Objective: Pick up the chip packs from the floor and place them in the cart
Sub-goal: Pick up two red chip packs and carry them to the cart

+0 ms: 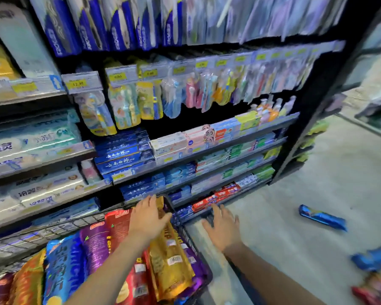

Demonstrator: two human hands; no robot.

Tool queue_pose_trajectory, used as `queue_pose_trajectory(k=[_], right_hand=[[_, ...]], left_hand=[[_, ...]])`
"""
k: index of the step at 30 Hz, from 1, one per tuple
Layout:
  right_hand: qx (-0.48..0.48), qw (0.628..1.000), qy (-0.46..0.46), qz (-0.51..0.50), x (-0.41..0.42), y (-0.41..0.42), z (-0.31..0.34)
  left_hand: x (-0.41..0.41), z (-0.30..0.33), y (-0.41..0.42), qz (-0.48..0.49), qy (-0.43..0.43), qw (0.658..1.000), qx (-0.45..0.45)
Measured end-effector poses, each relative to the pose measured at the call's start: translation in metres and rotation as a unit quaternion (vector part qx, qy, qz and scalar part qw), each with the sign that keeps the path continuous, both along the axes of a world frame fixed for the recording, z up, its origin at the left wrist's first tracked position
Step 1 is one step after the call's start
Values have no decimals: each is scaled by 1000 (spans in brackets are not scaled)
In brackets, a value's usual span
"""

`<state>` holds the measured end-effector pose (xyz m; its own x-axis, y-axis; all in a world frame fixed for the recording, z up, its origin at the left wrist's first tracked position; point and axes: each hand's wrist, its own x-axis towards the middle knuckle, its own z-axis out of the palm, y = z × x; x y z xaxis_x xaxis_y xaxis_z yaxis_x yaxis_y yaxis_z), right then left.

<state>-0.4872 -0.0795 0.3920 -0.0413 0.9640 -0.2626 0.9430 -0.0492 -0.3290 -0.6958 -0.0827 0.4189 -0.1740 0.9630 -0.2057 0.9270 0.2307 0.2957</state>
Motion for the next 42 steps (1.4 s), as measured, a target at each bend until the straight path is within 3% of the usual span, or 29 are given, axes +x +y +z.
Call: queue_pose_trajectory(k=[4, 11, 24, 31, 36, 42], right_hand=[[19, 995, -19, -97, 88, 3, 10], [20, 961, -1, -276, 271, -20, 8], [-59, 857, 14, -512, 624, -99, -47], [-104, 820, 32, -562, 702, -129, -78], [-154, 774, 62, -610, 732, -141, -121], [-197, 716, 105, -661, 776, -126, -203]], left_hand=[[81, 31, 39, -142, 73, 987, 11], [271, 37, 83, -313, 76, 947, 9], [682, -3, 80, -478, 50, 876, -38], [788, -39, 67, -516, 69, 849, -91], [846, -87, 76, -538, 89, 825, -147], [929, -191, 85, -591, 138, 764, -218]])
